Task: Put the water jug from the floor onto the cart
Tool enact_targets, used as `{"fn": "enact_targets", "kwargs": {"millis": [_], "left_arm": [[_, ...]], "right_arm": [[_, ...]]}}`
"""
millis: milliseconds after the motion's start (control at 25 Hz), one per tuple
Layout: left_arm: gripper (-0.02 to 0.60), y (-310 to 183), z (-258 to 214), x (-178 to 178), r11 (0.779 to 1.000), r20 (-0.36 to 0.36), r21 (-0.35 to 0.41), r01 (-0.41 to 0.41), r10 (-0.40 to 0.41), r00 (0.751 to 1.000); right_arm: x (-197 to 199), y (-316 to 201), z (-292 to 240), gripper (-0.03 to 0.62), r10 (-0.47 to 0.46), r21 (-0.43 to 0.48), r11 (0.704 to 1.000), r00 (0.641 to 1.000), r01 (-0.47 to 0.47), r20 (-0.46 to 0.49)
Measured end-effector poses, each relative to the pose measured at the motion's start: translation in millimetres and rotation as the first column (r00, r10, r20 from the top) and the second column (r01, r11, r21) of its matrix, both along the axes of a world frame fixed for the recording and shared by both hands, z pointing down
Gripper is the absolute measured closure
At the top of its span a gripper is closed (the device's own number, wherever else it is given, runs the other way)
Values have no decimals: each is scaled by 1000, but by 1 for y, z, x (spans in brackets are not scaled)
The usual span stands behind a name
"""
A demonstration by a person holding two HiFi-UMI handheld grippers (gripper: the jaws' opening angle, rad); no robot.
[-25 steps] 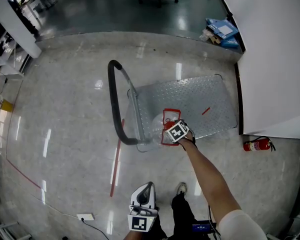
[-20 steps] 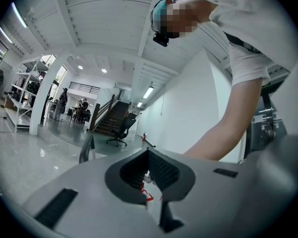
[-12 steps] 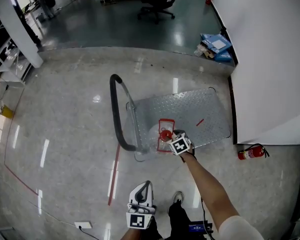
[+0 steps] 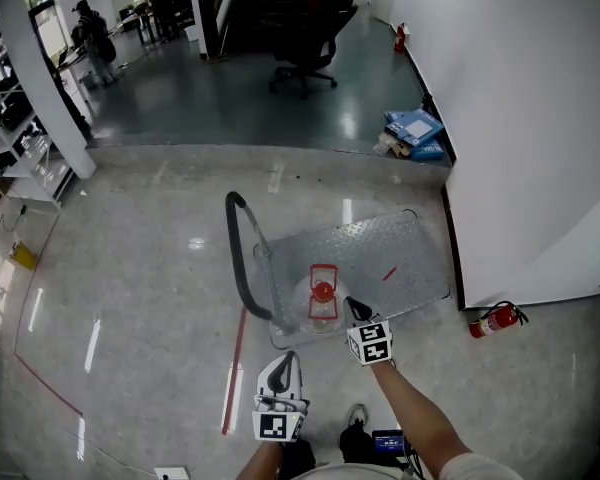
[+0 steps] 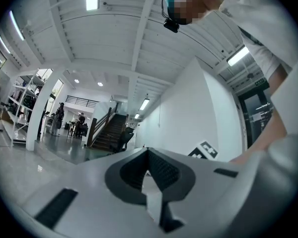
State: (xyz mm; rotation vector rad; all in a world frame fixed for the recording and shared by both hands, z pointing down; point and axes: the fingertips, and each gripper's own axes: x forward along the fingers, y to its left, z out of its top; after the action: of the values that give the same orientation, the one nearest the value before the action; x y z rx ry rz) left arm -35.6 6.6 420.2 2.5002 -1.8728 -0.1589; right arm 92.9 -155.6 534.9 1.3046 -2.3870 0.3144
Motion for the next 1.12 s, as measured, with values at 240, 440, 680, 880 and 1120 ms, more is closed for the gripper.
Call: {"fn": "enact_targets", "kwargs": {"millis": [240, 440, 680, 880, 1120], "left_arm": [[578, 21, -21, 3, 1000, -6, 17, 21, -21, 1000], [578, 39, -40, 12, 999, -17, 49, 12, -12, 1000], [578, 47, -46, 26, 998, -14, 55, -11, 12, 1000], [578, 54, -49, 29, 998, -8, 62, -17, 17, 1000], [578, 60, -50, 29, 998, -10, 61, -8, 9, 1000]], "right_arm": [[22, 83, -94, 582, 15, 182, 983, 991, -40, 135], [40, 149, -130, 582, 4, 273, 960, 984, -53, 177], [46, 184, -123, 583, 2, 238, 970, 977, -54, 212], [40, 195, -124, 583, -15, 237, 971, 972, -42, 236], [40, 199, -130, 583, -26, 250, 968, 969, -37, 245]]}}
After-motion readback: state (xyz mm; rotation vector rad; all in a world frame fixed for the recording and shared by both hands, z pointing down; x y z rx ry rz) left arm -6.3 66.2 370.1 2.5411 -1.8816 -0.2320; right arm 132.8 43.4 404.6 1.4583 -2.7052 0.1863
